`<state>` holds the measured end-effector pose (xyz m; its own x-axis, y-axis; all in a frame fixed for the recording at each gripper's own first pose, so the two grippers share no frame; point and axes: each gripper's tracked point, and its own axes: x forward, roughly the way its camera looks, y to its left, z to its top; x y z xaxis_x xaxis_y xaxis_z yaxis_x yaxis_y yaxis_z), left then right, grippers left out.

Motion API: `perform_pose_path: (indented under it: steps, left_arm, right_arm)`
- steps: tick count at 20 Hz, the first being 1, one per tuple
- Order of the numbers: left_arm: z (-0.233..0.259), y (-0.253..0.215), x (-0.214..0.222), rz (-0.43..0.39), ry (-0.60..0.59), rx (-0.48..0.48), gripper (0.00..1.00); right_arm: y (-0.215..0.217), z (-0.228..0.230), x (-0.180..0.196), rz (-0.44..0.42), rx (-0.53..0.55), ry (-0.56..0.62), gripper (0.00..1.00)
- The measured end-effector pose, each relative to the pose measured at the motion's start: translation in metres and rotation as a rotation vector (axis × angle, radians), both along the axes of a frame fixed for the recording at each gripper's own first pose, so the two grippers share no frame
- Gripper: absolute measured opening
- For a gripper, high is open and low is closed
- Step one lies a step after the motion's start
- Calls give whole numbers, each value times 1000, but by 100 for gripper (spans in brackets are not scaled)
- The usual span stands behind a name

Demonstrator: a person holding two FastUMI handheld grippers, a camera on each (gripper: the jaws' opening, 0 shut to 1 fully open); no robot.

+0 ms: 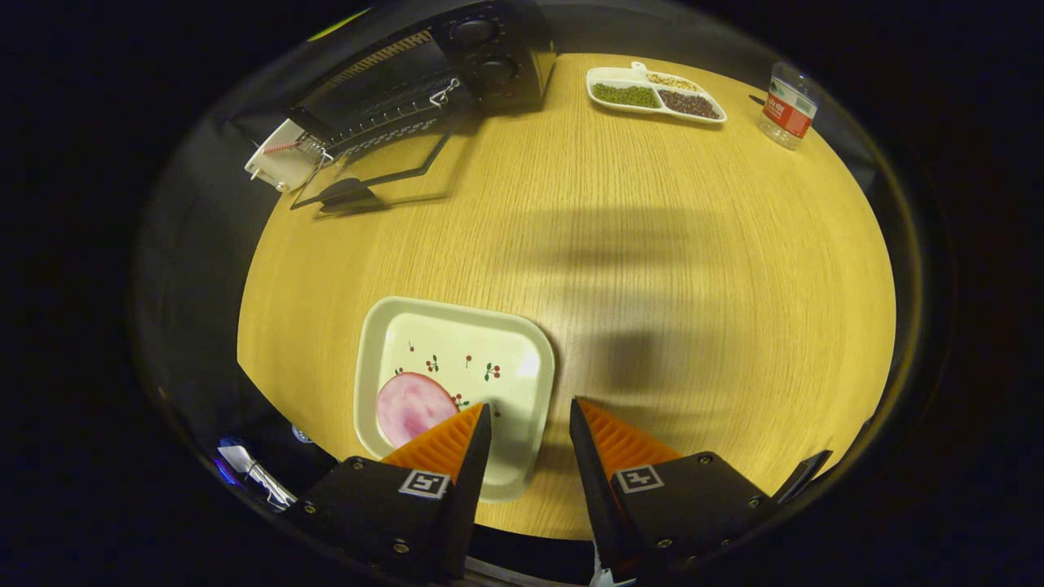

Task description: Open the electric oven with the left hand, put the food in, and close the electric oven.

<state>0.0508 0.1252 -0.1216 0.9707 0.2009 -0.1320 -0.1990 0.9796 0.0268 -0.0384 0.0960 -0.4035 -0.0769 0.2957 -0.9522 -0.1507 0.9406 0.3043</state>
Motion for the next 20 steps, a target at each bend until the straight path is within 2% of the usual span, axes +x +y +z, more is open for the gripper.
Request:
perform_pose_path:
  steps: [7,10,11,12,13,14,15,16,17,18,20]
  left_arm:
    - [1,8,4,15,-10,-1,100]
    - [3,6,7,12,-17,-4,95]
    - [2,5,8,12,-19,-5,94]
    - [4,5,8,12,-22,-5,92]
    - [3,4,9,11,-26,-7,91]
    - [2,3,10,9,-27,-11,100]
    - [1,3,10,7,-25,-14,100]
    - [0,2,10,9,-23,-14,100]
    - [0,3,11,10,-23,-15,100]
    - [0,2,13,8,-24,-20,100]
    - [-2,4,14,9,-23,-30,100]
  right_arm:
    - [2,-2,-7,107,-63,47,59]
    - [0,-8,-10,159,-97,43,59]
    - [-7,5,-2,124,-126,43,59]
    - [-3,-17,-8,120,-129,61,13]
    - [-6,-8,-2,119,-125,56,14]
    - [-6,-8,-2,136,-118,60,14]
    - [-4,-14,-1,113,-104,55,14]
    - [-5,-10,1,125,-70,62,7]
    - [-4,-14,2,90,-40,59,7]
    - [-5,-13,0,79,-4,84,1]
    - [-3,-15,-2,49,66,126,1]
